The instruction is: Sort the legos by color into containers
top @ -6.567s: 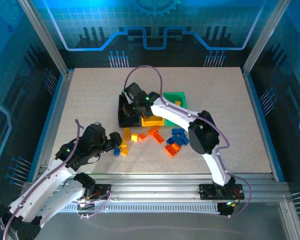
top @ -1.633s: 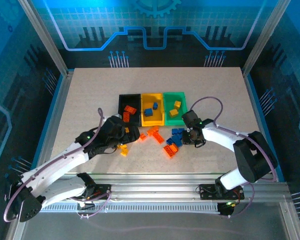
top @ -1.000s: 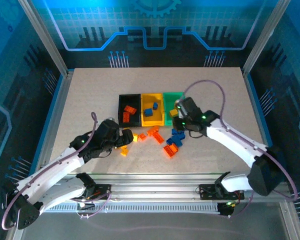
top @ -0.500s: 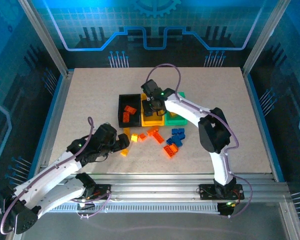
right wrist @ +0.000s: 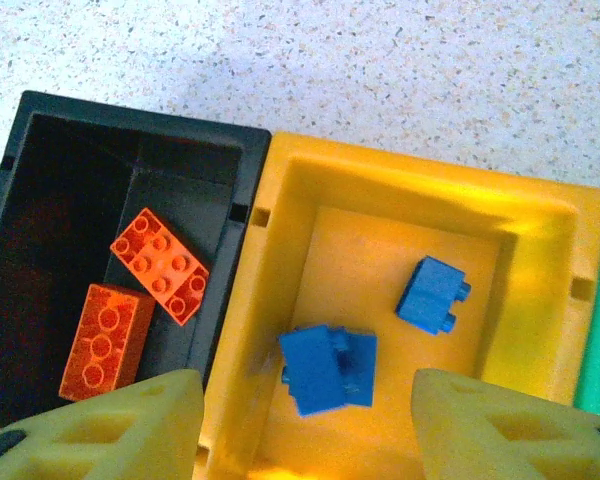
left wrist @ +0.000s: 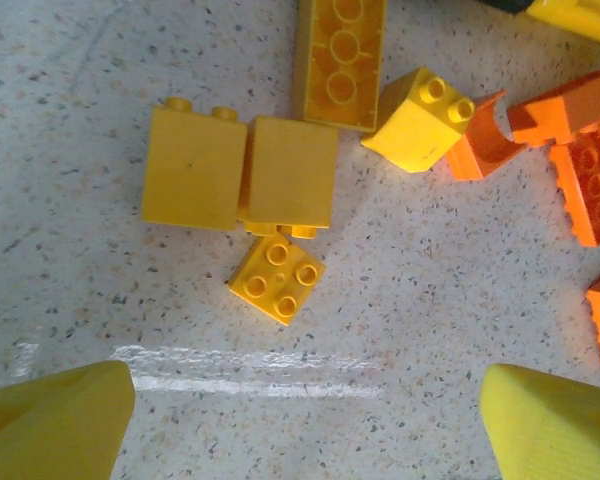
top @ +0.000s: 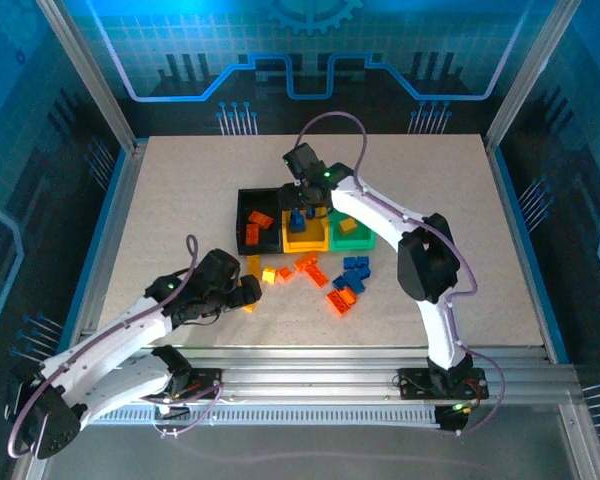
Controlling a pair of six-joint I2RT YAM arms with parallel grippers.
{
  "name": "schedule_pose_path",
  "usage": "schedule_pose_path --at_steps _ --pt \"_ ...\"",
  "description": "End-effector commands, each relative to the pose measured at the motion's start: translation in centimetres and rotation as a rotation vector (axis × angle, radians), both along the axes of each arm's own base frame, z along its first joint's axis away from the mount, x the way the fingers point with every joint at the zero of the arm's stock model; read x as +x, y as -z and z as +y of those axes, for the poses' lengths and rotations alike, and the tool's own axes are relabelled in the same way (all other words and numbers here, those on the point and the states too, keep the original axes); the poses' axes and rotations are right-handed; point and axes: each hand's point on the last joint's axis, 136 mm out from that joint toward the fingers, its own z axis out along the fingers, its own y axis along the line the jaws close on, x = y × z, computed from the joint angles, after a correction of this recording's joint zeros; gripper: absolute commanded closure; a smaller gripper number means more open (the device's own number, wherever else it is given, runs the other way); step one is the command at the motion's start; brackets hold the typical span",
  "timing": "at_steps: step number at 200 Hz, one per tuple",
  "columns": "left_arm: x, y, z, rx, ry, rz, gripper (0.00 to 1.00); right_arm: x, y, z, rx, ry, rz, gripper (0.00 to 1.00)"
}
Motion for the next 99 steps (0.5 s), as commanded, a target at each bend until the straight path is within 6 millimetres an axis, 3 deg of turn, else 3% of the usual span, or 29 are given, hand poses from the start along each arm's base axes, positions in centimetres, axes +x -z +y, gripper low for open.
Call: schedule_pose_path --at_steps 1,38,62,99 --pt "-0.4 1.7 -1.7 0.036 0.105 0.045 0.1 -2.0 -3.6 -1.0 0.069 0.01 -0.04 0.41" --pt "-0.9 4.7 -3.0 0.172 0.202 0.119 0.13 -4.8 -3.7 -3.4 0.084 0.026 -0.045 0.41" --pt "-0.6 6.0 -2.7 0.261 0.214 0.129 0.18 -5.8 -3.7 -4.7 0.1 0.042 -0.046 0.41" --pt "0.8 6.7 -2.3 0.336 0.207 0.084 0.22 -6.6 -3.8 -5.8 0.124 0.054 -0.045 0.41"
